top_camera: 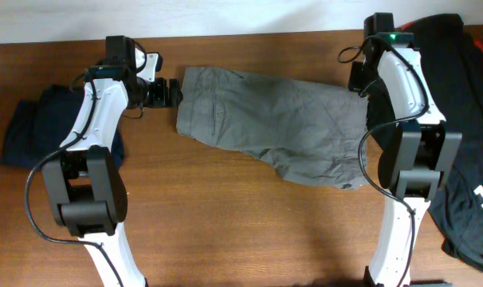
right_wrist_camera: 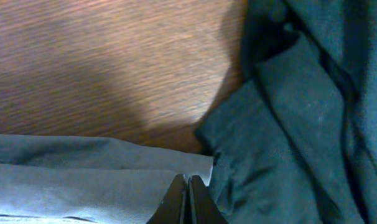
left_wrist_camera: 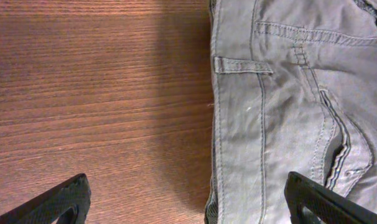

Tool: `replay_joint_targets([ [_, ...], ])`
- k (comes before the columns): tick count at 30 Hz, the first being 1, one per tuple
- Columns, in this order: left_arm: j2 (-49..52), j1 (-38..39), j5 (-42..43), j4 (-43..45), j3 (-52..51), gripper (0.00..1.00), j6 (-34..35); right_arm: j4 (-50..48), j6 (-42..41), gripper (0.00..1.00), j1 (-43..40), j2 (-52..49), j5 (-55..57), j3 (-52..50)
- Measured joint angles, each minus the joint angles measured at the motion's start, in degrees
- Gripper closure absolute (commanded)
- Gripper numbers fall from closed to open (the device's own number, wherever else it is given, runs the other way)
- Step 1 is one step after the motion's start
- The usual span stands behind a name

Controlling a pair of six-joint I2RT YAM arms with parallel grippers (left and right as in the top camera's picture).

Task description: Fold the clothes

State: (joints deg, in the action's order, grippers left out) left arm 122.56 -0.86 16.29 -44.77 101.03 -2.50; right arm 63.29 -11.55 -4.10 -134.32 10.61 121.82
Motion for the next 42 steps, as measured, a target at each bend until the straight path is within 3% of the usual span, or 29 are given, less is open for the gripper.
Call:
replay_joint_targets([
  [5, 0.0, 0.0, 0.0, -0.2, 0.0, 0.01, 0.0, 2.2, -2.6, 0.69, 0.0, 0.0, 3.1, 0.1],
  [7, 0.0, 0.0, 0.3, -0.2, 0.0, 0.01, 0.0, 2.4, -4.3, 0.68, 0.0, 0.3, 3.6, 0.6],
  [13, 0.0, 0.1, 4.2, 0.3, 0.0, 0.01, -1.0, 3.7, -4.9, 0.81, 0.1, 6.8, -0.7, 3.3],
  [21, 1.3, 0.5, 9.6, 2.2, 0.0, 0.01, -1.1, 9.3, 0.7, 0.81, 5.6, 11.7, -11.4, 3.5],
  [33, 10.0, 1.2, 16.9, 5.5, 0.1, 0.02, -1.4, 9.6, 3.1, 0.82, 12.2, 9.3, -13.6, -1.3],
  [37, 11.3, 2.0, 21.2, 5.4, 0.8, 0.1, -1.6, 9.6, 3.2, 0.82, 12.4, 9.3, -13.6, -1.3],
  [39, 12.0, 2.8, 23.3, 4.9, 1.2, 0.21, -1.7, 9.8, 3.3, 0.82, 12.4, 9.3, -13.6, -1.3],
  [42, 12.7, 3.6, 24.6, 3.8, 1.4, 0.47, -2.2, 10.2, 3.2, 0.82, 12.4, 9.3, -13.6, -1.3],
])
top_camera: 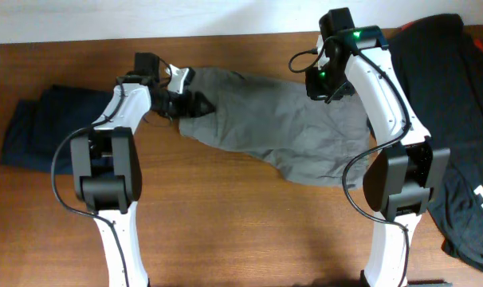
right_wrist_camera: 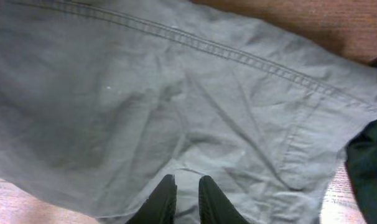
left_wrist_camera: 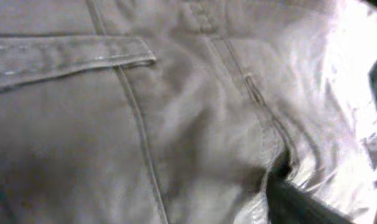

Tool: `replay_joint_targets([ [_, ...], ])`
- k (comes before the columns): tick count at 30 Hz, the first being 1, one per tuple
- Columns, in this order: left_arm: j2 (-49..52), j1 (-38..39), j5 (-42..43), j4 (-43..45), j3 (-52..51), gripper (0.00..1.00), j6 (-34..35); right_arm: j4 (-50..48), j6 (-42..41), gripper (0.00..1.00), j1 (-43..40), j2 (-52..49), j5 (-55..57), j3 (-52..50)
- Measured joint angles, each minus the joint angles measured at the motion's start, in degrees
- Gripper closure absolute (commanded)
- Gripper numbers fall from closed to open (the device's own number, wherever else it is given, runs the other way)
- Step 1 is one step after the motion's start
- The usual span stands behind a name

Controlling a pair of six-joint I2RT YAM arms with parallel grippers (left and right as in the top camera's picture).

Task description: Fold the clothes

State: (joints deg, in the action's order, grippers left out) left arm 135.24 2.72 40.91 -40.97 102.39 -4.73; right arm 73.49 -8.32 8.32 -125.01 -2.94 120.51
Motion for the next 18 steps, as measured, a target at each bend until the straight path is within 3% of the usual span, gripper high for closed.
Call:
replay_joint_targets([
  [7, 1.8, 0.0, 0.7, -0.4, -0.2, 1.0, 0.3, 0.1, 0.2, 0.82, 0.0, 0.0, 0.0, 0.0],
  [18, 2.2, -6.6, 1.4, -4.3, -0.2, 0.99, 0.4, 0.5, 0.5, 0.85, 0.0, 0.0, -1.2, 0.0],
])
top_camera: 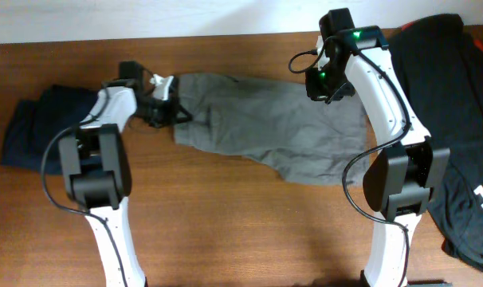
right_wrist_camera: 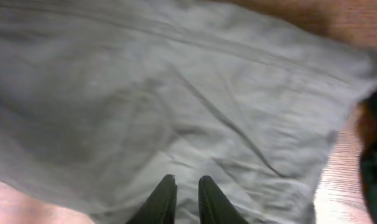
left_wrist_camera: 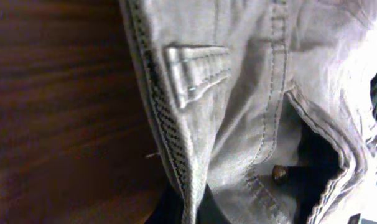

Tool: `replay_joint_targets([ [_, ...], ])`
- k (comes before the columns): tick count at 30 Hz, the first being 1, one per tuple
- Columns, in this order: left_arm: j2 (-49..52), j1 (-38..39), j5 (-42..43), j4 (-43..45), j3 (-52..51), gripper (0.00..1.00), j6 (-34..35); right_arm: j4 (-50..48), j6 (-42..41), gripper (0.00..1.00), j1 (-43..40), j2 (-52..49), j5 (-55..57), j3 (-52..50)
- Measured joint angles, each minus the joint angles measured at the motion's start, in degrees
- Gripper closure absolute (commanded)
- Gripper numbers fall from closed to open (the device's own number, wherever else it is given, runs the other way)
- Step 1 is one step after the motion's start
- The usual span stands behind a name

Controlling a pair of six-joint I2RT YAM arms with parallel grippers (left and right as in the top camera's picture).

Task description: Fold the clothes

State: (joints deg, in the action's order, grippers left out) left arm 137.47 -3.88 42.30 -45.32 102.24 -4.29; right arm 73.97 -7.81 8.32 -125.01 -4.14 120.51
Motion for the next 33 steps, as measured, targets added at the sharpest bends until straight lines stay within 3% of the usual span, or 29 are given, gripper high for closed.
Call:
replay_joint_targets([
  [9, -4.5, -9.2, -4.1, -8.5, 0.5, 0.99, -0.8, -2.3, 2.2, 0.9, 2.8, 0.0, -7.4, -0.1],
  [19, -19.3, -8.2, -6.2, -14.2, 0.9, 1.0, -0.9, -13.3, 3.8, 0.91, 15.0, -5.5, -10.9, -0.1],
  [33, -29.2, -8.1, -7.4, -19.9, 0.9, 0.99, -0.9, -24.1, 3.8, 0.89, 31.2, -18.2, -16.3, -0.1],
])
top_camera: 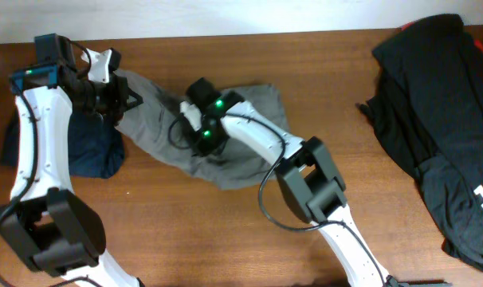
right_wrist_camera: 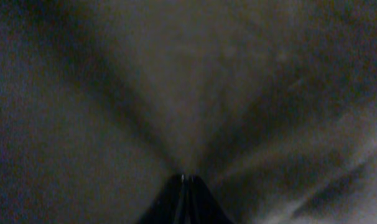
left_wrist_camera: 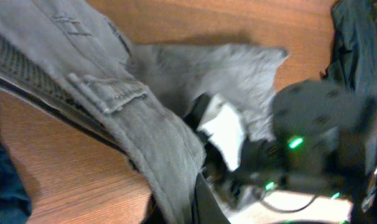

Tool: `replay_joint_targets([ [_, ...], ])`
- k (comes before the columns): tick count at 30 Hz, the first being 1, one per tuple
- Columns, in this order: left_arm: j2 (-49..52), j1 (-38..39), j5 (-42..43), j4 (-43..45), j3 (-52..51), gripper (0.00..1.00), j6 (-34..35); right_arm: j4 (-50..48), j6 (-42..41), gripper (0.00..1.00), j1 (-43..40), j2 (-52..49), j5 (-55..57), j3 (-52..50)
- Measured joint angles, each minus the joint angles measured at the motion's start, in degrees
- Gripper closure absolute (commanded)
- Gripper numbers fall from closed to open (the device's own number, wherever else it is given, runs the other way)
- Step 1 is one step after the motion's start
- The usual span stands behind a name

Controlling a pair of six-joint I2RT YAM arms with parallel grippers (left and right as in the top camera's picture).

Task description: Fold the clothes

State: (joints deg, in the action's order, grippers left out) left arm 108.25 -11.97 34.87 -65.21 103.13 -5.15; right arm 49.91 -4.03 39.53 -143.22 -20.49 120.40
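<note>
The grey shorts lie bunched and doubled over in the middle of the table. My left gripper is shut on their waistband and holds that end raised at the far left. In the left wrist view the waistband hangs from the left gripper. My right gripper has reached across to the left half of the shorts. In the right wrist view the right gripper is shut on dark, blurred grey fabric.
A dark navy garment lies at the left, under my left arm. A black garment is heaped at the right edge. The right arm's wrist, its green light lit, shows in the left wrist view. Bare wood table lies in front.
My right gripper was over the shorts' right leg at the back right; now it is far to the left, shut on fabric. The shorts are doubled over leftward. My left gripper has moved left with the waistband.
The shorts lay spread flat, my left gripper open beside the waistband and the right shut at the right hem. Then the left was on the waistband, and then shut on it, the right slightly open over the leg. Now both hold cloth and the shorts are bunched leftward.
</note>
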Motion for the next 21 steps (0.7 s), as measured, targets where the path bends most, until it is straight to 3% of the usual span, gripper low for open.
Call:
replay_joint_targets([
  [5, -3.3, 0.0, -0.4, 0.0, 0.0, 1.0, 0.0, -2.0, 0.0, 0.89, 2.5, 0.0, -0.5, 0.0],
  [10, -4.1, 0.2, -0.5, -1.1, 0.0, 0.99, 0.0, 2.8, 0.1, 0.85, 0.9, 0.0, -1.1, 1.4],
  [15, -4.1, 1.8, -2.3, -1.3, 0.0, 0.99, 0.0, 7.5, 0.2, 0.84, -5.1, 0.8, -1.5, 4.4],
  [21, -4.1, 8.4, -7.5, -1.6, 0.0, 0.99, 0.0, 20.9, 0.2, 0.84, -18.4, 8.0, -1.4, 7.4],
])
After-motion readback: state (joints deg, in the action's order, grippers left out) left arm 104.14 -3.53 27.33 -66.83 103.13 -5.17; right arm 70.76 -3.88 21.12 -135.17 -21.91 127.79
